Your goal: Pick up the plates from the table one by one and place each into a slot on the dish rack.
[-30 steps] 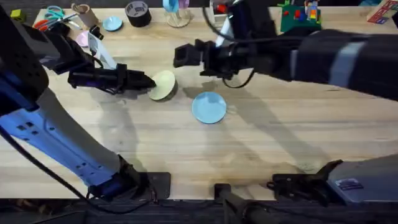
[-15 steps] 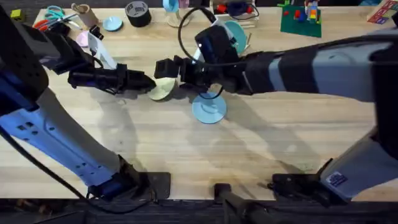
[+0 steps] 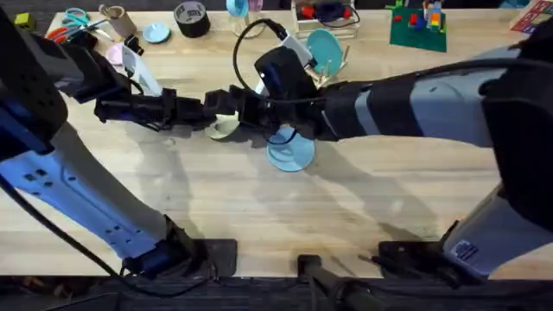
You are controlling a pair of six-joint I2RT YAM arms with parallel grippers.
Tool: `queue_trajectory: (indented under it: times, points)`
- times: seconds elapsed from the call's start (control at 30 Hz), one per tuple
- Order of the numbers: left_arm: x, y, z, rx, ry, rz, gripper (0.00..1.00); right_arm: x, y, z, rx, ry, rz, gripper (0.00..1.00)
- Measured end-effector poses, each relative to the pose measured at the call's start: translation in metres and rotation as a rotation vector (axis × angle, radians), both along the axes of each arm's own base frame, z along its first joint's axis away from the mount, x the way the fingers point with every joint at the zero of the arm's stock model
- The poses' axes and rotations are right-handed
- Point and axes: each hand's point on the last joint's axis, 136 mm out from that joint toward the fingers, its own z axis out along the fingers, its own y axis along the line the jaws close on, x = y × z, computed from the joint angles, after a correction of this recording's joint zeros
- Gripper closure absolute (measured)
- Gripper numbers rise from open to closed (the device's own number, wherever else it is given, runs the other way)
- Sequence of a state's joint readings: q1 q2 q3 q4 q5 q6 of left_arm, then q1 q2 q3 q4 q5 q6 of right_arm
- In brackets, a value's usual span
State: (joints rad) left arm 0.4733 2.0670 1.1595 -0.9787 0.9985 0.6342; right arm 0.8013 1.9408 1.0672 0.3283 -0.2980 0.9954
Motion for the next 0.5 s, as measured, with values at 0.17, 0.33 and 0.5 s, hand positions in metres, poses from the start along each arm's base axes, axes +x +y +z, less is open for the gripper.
queue_trajectory:
  times: [0.17, 0.33, 0.5]
  points:
    - [0.0, 0.0, 0.0, 0.0, 0.001, 0.001, 0.961, -0.003, 0.001, -0.005, -0.01, 0.009, -0.004, 0.348]
    - [0.001, 0.0, 0.0, -0.002, 0.002, 0.005, 0.96, -0.001, -0.004, -0.011, -0.038, 0.02, -0.031, 0.88]
    - [0.001, 0.0, 0.0, -0.002, 0.0, 0.005, 0.96, 0.005, -0.006, -0.012, -0.046, 0.01, -0.059, 0.964]
